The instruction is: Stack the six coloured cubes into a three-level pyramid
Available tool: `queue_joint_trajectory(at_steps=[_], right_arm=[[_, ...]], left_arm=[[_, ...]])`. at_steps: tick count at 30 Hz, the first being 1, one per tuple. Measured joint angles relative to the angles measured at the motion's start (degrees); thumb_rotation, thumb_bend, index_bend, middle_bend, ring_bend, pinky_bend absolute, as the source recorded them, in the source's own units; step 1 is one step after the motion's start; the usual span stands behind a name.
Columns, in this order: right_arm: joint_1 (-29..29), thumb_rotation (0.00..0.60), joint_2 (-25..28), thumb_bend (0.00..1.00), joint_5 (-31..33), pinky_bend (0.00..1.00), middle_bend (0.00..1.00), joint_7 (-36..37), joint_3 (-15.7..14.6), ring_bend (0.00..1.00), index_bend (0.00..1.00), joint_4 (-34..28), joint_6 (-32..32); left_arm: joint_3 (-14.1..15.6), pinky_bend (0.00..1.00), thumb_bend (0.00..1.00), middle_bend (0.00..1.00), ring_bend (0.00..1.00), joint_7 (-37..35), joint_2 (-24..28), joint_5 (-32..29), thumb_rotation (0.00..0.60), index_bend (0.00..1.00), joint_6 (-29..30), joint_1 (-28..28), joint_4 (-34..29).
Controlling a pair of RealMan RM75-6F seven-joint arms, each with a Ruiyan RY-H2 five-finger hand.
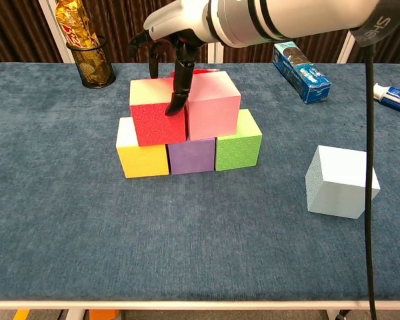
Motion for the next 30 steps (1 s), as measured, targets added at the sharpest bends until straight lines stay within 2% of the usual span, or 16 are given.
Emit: queue_joint_trajectory(at_steps=[8,17,21,23,30], right_arm=[[-0.81,0.6,2.06,0.0,-0.77,0.0,0.14,2.18,0.93,0.0,0.0,-1.74,-0.58],[-5.76,0.6,10.69,0.0,-6.08,0.0,0.12,7.24,2.29,0.0,0.0,-7.77,0.15],[-9.63,0.6,14.46,0.01,-7.95,0.0,0.12,8.63,0.8,0.0,0.0,-8.09,2.69],[-10.22,0.6,14.7,0.02,-8.0,0.0,0.12,8.62,-0.02,0.0,0.0,-7.3,2.7],[-12.52,0.6,10.7,0.03,-8.1,0.0,0.09,8.37,-3.38,0.0,0.0,-0.16,1.52]], left_arm=[[-0.01,0.0,0.24,0.02,0.0,0.14,0.26,0.18,0.6,0.07,0.04,-0.03,-0.35],[-0.1,0.0,0.24,0.02,0.0,0.9,0.49,-0.03,0.6,0.07,0.12,-0.23,-0.93],[-0.2,0.0,0.24,0.02,0.0,1.42,0.47,-0.22,0.6,0.07,0.05,-0.45,-1.17],[-0.21,0.0,0.24,0.02,0.0,1.72,0.4,-0.27,0.6,0.07,0.11,-0.52,-1.28],[-0.3,0.0,0.24,0.02,0.0,2.77,-0.05,-0.86,0.6,0.07,0.46,-0.68,-1.29]])
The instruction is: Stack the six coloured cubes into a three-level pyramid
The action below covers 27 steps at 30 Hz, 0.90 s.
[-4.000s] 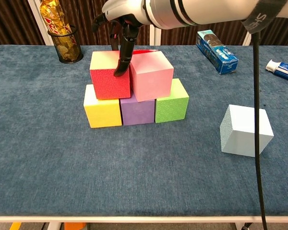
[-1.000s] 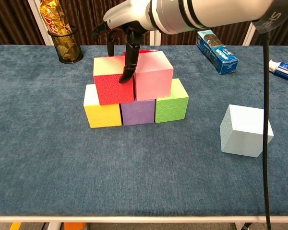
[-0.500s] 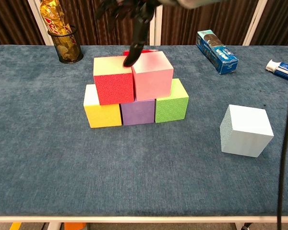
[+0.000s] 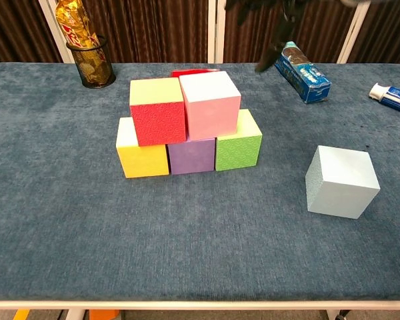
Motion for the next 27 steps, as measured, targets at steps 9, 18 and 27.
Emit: queue_joint_trajectory(at_steps=[9,18,27], right_arm=[[-1.39,0.6,-5.65,0.04,-1.17,0.0,0.05,0.97,-0.54,0.0,0.0,5.98,-3.2],[-1.96,0.6,-8.89,0.05,-3.0,0.0,0.03,1.46,0.32,0.0,0.0,7.59,-3.25],[-1.7,0.6,-10.49,0.06,-2.5,0.0,0.03,1.21,0.86,0.0,0.0,8.75,-4.43]], left_arm=[[0.02,0.0,0.24,0.02,0.0,-0.24,-0.16,-0.48,0.6,0.07,-0.37,0.01,0.51],[0.23,0.0,0.24,0.02,0.0,-0.97,-0.47,-0.18,0.6,0.07,-0.45,0.25,1.09],[0.37,0.0,0.24,0.02,0.0,-1.7,-0.37,0.3,0.6,0.07,-0.77,0.35,1.46]])
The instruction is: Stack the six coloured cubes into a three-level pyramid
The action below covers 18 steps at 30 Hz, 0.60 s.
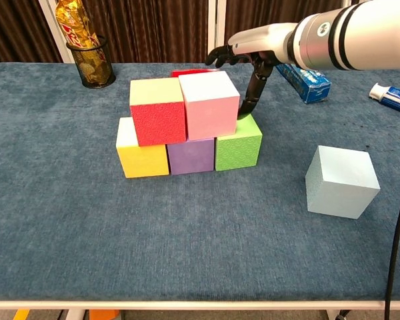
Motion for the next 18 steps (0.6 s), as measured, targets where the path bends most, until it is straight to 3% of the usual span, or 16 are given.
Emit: queue_joint_trajectory(at_steps=[18], right_arm=[[-0.22,0.6,1.31,0.06,0.27,0.0,0.03,-0.3,0.1,0.0,0.0,-1.87,0.01]], left_arm=[[-0.02,0.0,0.24,0.02,0.0,1.07,-0.08,-0.26,0.6,0.07,0.01,-0.23,-0.46]])
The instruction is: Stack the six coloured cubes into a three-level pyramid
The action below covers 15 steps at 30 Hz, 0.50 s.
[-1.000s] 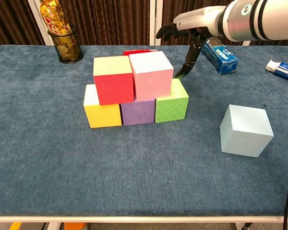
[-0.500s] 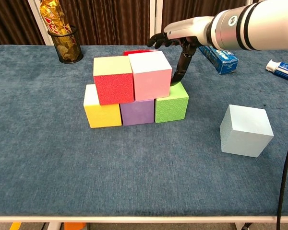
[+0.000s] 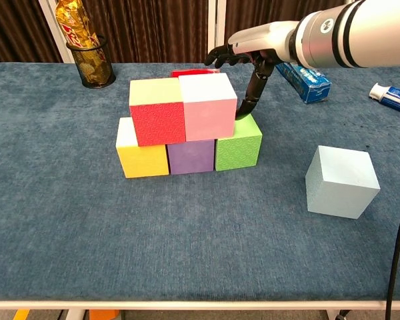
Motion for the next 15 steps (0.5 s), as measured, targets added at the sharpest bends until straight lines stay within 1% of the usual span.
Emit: queue_joint_trajectory(at_steps=[5,8,11,15], right_arm=[[-0.19,0.6,1.26,0.07,0.1,0.0,0.04,-0.01,-0.09,0.0,0.0,-1.1,0.01],[-0.4,0.6,3.73,0.07,-0.16,0.0,0.06,-0.11,-0.1,0.0,0.0,-3.27,0.17],[-0.83,0.6,7.9,0.06,-0.96,0.0,0.1,-0.39,-0.08,0.0,0.0,-6.86,0.97],[-1.63,0.6,15.84,0.03,-0.85,0.0,0.15,-0.5,-0.41,0.0,0.0,-13.2,1.3]], left_arm=[[-0.01,0.0,0.24,0.02,0.0,-0.02,0.02,0.01,0.6,0.07,-0.13,-0.07,-0.01],[0.02,0.0,0.24,0.02,0.0,-0.11,0.05,-0.14,0.6,0.07,-0.31,-0.06,0.1],[-0.04,0.0,0.24,0.02,0.0,0.03,0.17,-0.25,0.6,0.07,-0.38,-0.12,-0.04],[-0.2,0.0,0.24,0.02,0.0,1.03,0.33,-0.35,0.6,0.07,-0.1,-0.32,-0.81]])
